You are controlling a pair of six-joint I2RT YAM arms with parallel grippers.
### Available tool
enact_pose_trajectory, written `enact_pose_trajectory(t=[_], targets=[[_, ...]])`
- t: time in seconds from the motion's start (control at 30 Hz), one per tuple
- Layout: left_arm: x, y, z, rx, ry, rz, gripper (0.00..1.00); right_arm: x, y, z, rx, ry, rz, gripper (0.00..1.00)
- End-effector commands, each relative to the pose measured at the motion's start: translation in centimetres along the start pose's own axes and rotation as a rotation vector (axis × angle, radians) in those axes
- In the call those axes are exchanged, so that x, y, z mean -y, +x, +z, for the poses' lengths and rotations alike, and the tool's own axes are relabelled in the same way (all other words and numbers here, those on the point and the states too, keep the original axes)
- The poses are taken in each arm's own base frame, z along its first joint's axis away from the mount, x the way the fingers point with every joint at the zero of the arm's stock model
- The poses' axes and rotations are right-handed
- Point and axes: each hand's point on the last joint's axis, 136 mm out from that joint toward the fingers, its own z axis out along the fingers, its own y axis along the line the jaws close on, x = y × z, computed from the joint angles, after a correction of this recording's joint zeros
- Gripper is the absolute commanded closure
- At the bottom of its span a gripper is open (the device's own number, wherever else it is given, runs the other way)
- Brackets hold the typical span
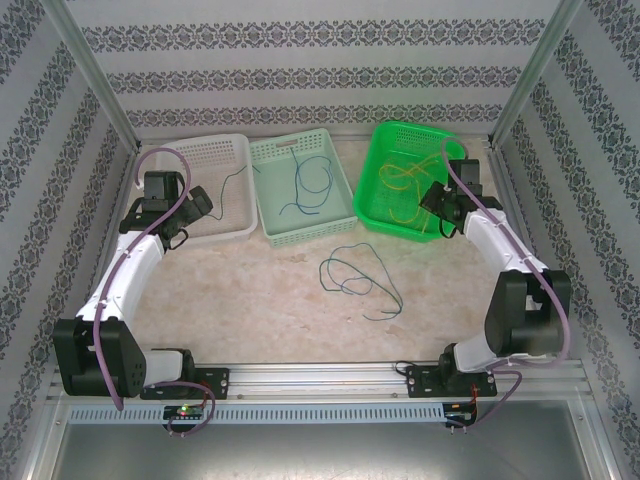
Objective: Untangle the cables
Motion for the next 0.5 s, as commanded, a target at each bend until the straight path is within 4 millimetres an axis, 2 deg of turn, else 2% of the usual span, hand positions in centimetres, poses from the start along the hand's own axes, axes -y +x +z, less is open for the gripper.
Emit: enact_pose_trajectory(t=[0.0, 0.03, 0.07, 0.17, 0.3, 0.47], targets=[[-0.5, -0.4, -0.2, 0.019, -0.011, -0.007, 0.00, 0.5, 0.9, 0.8, -0.047, 0.008, -0.021, 0.70], [-0.5, -0.4, -0.1, 0.018, -0.013, -0.007, 0.00, 0.4, 1.0, 0.8, -0.052, 0.007, -0.038, 0.51], [-0.5, -0.4, -0.1, 0.017, -0.014, -0.007, 0.00, 0.4, 1.0, 0.8, -0.054, 0.006, -0.057, 0.37], [-0.4, -0.4, 0.1, 0.014, -0.015, -0.004, 0.00, 0.0, 0.5, 0.2, -0.041, -0.003, -0.101, 0.20], [0.6, -0.5, 0.5, -0.003, 0.029, 0.001, 0.00, -0.9, -0.6, -1.6, 0.007, -0.038, -0.118, 0.13], [2.9, 0.4, 1.9, -0.084, 0.133, 0.048, 0.00, -2.3, -1.0, -3.7, 0.052, -0.088, -0.115, 0.10]])
